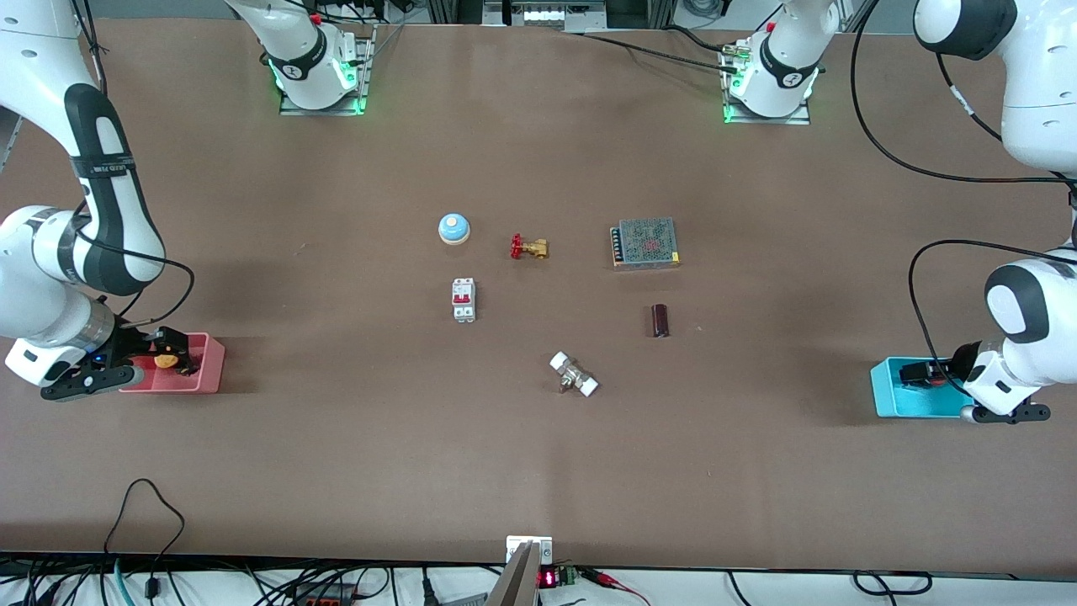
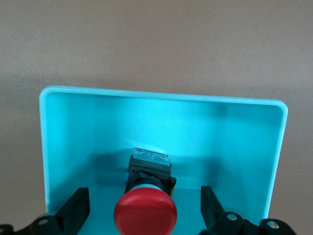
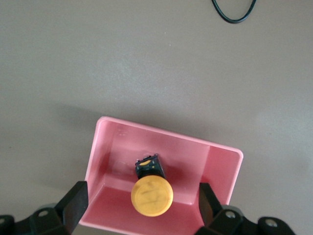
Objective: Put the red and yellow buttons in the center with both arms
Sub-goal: 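Lower both grippers and grasp the yellow and red buttons in the boxes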
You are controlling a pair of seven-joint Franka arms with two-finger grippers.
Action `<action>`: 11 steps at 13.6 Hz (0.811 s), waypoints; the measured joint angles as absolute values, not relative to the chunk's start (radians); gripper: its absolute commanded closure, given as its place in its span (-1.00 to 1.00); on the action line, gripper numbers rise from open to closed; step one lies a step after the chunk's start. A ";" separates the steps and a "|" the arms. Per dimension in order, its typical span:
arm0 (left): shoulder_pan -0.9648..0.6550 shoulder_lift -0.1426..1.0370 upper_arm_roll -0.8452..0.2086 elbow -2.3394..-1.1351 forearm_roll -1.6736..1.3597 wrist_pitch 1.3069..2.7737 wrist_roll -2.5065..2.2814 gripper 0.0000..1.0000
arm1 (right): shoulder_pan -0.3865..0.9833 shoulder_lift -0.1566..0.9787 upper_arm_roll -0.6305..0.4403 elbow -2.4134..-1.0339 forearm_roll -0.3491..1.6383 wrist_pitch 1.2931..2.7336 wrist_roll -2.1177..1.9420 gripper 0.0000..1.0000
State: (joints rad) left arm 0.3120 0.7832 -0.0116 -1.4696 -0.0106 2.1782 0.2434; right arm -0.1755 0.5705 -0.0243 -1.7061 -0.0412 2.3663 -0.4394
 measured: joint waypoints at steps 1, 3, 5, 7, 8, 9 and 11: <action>0.312 0.783 -0.012 -1.470 -0.011 2.178 0.252 -0.81 | -0.178 0.577 -0.024 -1.708 -0.041 2.381 -0.439 -1.00; 0.312 0.783 -0.011 -1.471 -0.011 2.177 0.267 -0.43 | -0.184 0.592 -0.024 -1.709 -0.041 2.404 -0.439 -1.00; 0.312 0.783 -0.008 -1.476 -0.011 2.176 0.296 0.01 | -0.190 0.602 -0.024 -1.709 -0.041 2.422 -0.439 -1.00; 0.312 0.783 -0.002 -1.484 -0.011 2.172 0.320 0.29 | -0.193 0.612 -0.024 -1.709 -0.041 2.430 -0.439 -0.93; 0.313 0.783 -0.001 -1.485 -0.011 2.163 0.324 0.39 | -0.193 0.617 -0.023 -1.710 -0.042 2.430 -0.439 -0.93; 0.313 0.781 0.000 -1.484 -0.011 2.152 0.328 0.40 | -0.193 0.620 -0.021 -1.710 -0.042 2.431 -0.439 -0.93; 0.311 0.780 0.000 -1.483 -0.011 2.137 0.331 0.42 | -0.193 0.624 -0.020 -1.710 -0.042 2.431 -0.439 -0.78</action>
